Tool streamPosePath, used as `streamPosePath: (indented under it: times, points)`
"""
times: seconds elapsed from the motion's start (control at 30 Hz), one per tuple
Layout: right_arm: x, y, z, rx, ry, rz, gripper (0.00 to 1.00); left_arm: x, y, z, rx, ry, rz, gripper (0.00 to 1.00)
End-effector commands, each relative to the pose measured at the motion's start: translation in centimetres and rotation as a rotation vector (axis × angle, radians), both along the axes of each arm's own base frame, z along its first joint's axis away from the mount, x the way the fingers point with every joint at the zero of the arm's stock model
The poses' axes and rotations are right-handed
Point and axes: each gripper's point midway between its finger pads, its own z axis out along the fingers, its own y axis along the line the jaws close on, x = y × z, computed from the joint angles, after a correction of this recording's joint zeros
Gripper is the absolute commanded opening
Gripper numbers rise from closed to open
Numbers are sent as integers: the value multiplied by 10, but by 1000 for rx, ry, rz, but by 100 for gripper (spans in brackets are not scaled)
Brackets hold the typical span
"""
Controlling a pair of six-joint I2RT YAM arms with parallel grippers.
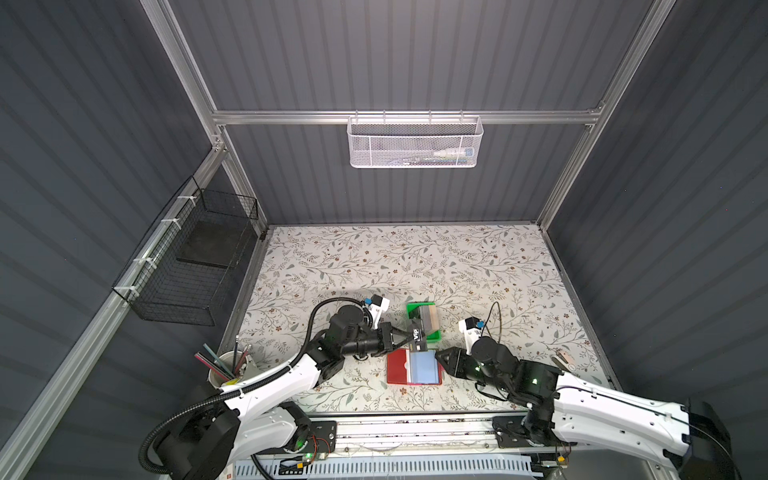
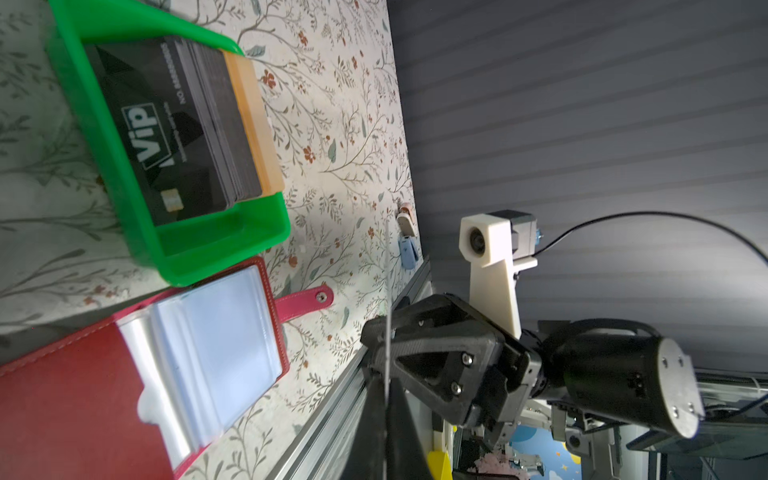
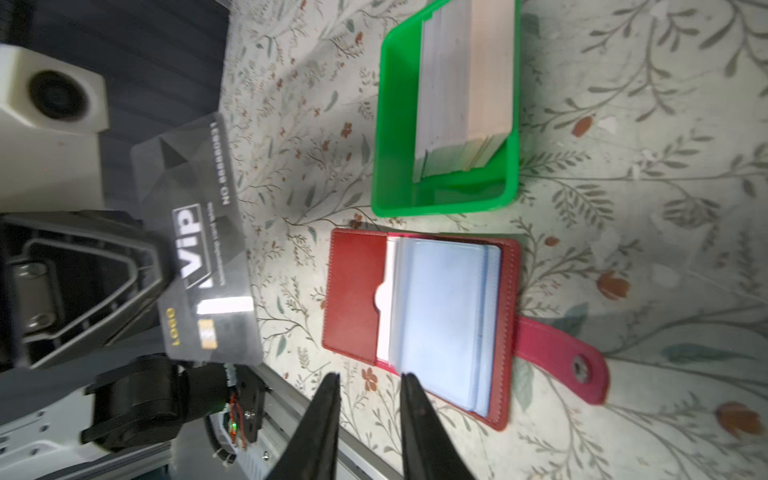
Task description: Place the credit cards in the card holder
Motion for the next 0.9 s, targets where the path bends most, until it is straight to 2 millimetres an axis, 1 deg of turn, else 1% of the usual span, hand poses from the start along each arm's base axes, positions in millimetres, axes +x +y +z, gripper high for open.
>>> streamPosePath:
  times: [0.0,0.13,0.23,0.33,0.53,0.57,0.63,0.87]
  points:
    - [-3,-13,-18,-159,31,-10,28,-19,12,-21,74,8,-67,0]
    - [-9,-12,-40,-187,102,-10,24,-27,19,-37,125,9,-85,0]
    - [-13,-5,-48,-181,132,11,23,-30,22,-47,144,18,-94,0]
    - [-15,-3,-57,-195,162,13,23,-30,24,-54,163,24,-89,0]
    - [-19,7,-66,-151,205,32,23,-29,27,-66,197,30,-78,0]
    - [-20,7,-74,-173,222,38,23,-29,28,-68,201,35,-77,0]
    - [-22,8,-80,-181,236,41,23,-30,29,-74,214,49,-74,0]
    - [-21,9,-90,-201,261,42,23,-27,36,-89,263,76,-35,0]
